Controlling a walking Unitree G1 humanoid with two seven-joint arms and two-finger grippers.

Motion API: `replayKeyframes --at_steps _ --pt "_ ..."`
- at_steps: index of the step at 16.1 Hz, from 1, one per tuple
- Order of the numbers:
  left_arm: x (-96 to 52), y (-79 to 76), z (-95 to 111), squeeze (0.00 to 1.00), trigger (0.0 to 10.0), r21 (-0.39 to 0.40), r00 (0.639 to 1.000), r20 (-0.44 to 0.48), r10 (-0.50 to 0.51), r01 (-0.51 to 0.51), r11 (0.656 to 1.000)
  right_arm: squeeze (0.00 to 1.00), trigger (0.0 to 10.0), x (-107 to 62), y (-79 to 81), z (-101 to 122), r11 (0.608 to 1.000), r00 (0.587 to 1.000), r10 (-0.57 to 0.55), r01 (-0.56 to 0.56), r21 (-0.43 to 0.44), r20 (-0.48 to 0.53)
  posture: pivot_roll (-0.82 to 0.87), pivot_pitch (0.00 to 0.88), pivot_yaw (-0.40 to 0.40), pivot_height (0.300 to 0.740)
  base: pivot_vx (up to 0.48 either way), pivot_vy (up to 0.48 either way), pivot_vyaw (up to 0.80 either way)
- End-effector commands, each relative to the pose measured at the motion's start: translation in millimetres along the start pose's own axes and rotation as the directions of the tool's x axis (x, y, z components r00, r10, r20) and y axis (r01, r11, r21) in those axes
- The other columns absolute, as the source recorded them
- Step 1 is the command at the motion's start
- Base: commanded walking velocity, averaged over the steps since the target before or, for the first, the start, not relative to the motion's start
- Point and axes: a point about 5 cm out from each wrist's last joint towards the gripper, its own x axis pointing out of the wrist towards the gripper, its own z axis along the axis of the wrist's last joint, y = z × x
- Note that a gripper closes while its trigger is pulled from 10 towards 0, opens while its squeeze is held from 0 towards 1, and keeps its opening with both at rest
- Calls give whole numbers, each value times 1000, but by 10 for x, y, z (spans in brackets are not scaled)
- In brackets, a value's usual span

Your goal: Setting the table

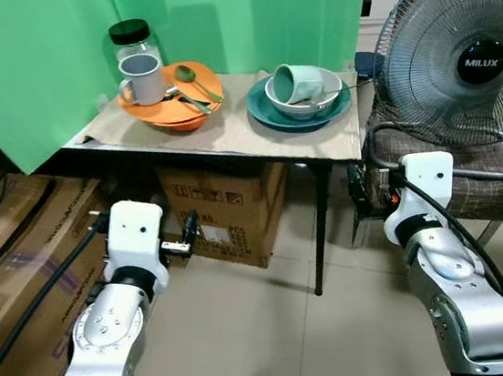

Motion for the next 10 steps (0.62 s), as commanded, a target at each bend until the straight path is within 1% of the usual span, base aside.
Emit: replayKeyframes --at_steps 1,2,3,4,5,6,7,8,9,10 --pt "30 58 58 0 10000 12 999 30 17 -17 1000 0 10000 23 29 30 1000 1000 29 -29 3 2 84 0 51 740 0 0 0" --pt "45 60 100 86 10000 2 999 49 10 -11 1000 0 10000 16 57 40 997 997 71 -72 33 7 82 0 50 740 0 0 0" --pt "50 55 129 231 10000 -2 998 60 5 -4 1000 0 10000 16 67 49 996 996 84 -84 39 10 82 0 48 740 0 0 0" --pt "49 45 146 388 10000 -11 998 68 -5 6 1000 0 10000 21 72 47 996 996 84 -84 40 6 81 0 47 740 244 0 0" --pt "49 42 153 522 10000 -8 998 70 -7 7 1000 0 10000 28 74 55 996 997 82 -82 46 8 80 0 50 740 274 0 -638" --pt "50 41 150 529 10000 -5 998 69 -7 8 1000 0 10000 38 68 67 997 998 64 -65 38 15 80 0 49 740 266 0 -800" --pt "53 45 149 518 10000 -2 998 70 -7 7 1000 0 10000 56 54 80 999 999 23 -24 30 24 80 0 50 740 274 0 -800" --pt "55 48 153 518 10000 0 997 71 -6 6 1000 0 10000 70 29 84 1000 1000 -15 15 -1 28 80 0 52 740 274 0 -631" --pt "59 53 156 522 10000 0 997 72 -5 5 1000 0 10000 76 28 90 999 999 -12 14 -38 37 80 0 52 740 274 0 0" --pt "61 55 155 518 10000 1 997 71 -4 4 1000 0 10000 76 31 87 999 999 -8 10 -34 35 79 0 52 740 277 0 0"
